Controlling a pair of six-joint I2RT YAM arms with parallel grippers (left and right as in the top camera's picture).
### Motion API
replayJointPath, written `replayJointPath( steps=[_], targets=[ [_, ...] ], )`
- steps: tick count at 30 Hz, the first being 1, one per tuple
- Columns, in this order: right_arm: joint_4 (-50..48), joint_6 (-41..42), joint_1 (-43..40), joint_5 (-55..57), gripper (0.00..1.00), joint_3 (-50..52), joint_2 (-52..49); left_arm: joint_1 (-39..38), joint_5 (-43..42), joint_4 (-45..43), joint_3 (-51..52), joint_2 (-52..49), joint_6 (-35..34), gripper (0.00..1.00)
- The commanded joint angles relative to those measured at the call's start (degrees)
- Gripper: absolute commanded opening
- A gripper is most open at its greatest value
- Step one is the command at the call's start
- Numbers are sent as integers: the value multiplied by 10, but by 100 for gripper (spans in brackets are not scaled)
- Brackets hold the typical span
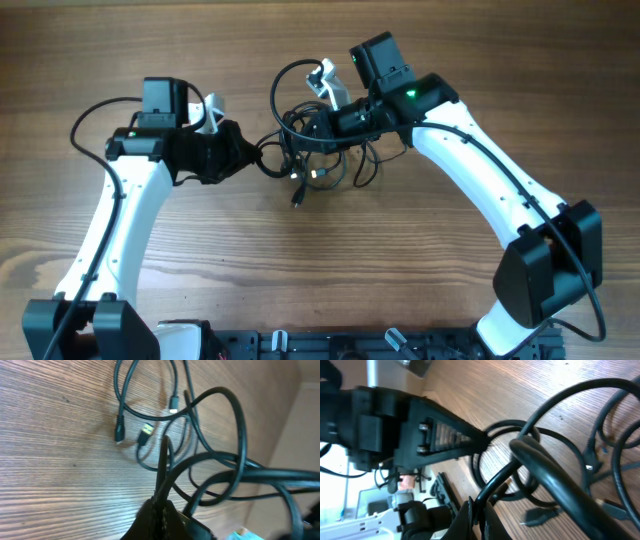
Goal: Untangle cables
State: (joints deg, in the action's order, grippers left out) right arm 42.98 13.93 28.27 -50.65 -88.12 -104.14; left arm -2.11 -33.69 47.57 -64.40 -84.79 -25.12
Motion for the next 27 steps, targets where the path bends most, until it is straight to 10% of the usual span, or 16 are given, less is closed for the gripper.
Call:
replayJointPath(
  steps=[1, 6, 14, 20, 27],
  targets=[
    [-11, -19, -30, -144, 4, -3, 37, -23, 90, 0, -3, 6, 9, 4],
    [-4, -19, -117, -172, 5, -3, 46, -29, 133, 2, -3, 6, 9, 4],
    [103, -21, -94, 198, 12, -3, 46, -29, 55, -30, -5, 8, 137, 4],
    [86, -47, -86, 164, 31, -3, 46, -29, -71, -51, -102, 59, 296, 4],
    [52, -97, -86, 52, 53, -3, 46, -38, 6, -52, -137, 130, 341, 4]
  ],
)
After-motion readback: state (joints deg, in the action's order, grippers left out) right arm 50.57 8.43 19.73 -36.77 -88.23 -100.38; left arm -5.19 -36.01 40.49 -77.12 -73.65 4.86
